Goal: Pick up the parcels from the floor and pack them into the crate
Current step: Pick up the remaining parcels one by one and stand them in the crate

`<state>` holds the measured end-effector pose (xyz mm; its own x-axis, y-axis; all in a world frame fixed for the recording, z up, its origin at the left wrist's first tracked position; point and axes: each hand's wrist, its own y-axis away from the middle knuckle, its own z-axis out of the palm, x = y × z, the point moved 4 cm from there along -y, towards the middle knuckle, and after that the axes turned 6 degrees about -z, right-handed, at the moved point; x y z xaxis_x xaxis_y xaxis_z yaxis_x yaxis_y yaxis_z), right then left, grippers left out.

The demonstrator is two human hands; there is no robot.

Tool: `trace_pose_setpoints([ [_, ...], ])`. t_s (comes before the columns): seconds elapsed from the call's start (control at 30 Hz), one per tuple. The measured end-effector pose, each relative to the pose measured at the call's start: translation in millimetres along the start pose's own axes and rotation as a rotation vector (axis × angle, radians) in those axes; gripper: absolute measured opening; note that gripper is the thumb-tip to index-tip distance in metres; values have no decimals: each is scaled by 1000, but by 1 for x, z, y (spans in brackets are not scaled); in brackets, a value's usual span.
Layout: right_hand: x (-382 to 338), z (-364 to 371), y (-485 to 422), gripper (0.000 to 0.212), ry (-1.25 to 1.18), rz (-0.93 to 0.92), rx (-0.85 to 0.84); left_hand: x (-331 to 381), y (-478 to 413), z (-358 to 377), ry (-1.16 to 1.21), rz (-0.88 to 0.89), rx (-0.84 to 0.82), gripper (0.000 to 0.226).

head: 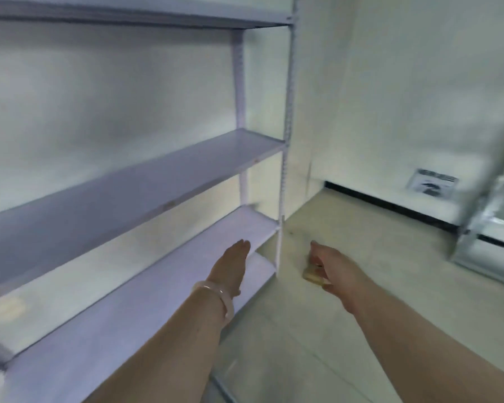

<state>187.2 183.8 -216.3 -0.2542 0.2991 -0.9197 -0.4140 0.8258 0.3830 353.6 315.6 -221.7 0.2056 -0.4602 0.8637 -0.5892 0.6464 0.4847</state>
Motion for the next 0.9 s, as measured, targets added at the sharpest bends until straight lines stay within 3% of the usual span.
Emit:
trace_pose_setpoints([
  [0.17,-14,-146,-31,57,2,-79,162,41,-26,149,24,67,-92,35],
  [0.27,-10,-200,-46,54,-18,-72,212,51,-42,208,-31,11,-153,51],
  [0.37,2,-241,-67,49,-53,-91,256,65,-63,255,-131,34,-202,50],
  [0.57,23,-283,-130,47,-130,12,323,83,-135,319,-212,65,-231,48],
  [0.9,-38,-324,-293,48,-97,46,451,160,-312,386,-205,51,-348,50],
])
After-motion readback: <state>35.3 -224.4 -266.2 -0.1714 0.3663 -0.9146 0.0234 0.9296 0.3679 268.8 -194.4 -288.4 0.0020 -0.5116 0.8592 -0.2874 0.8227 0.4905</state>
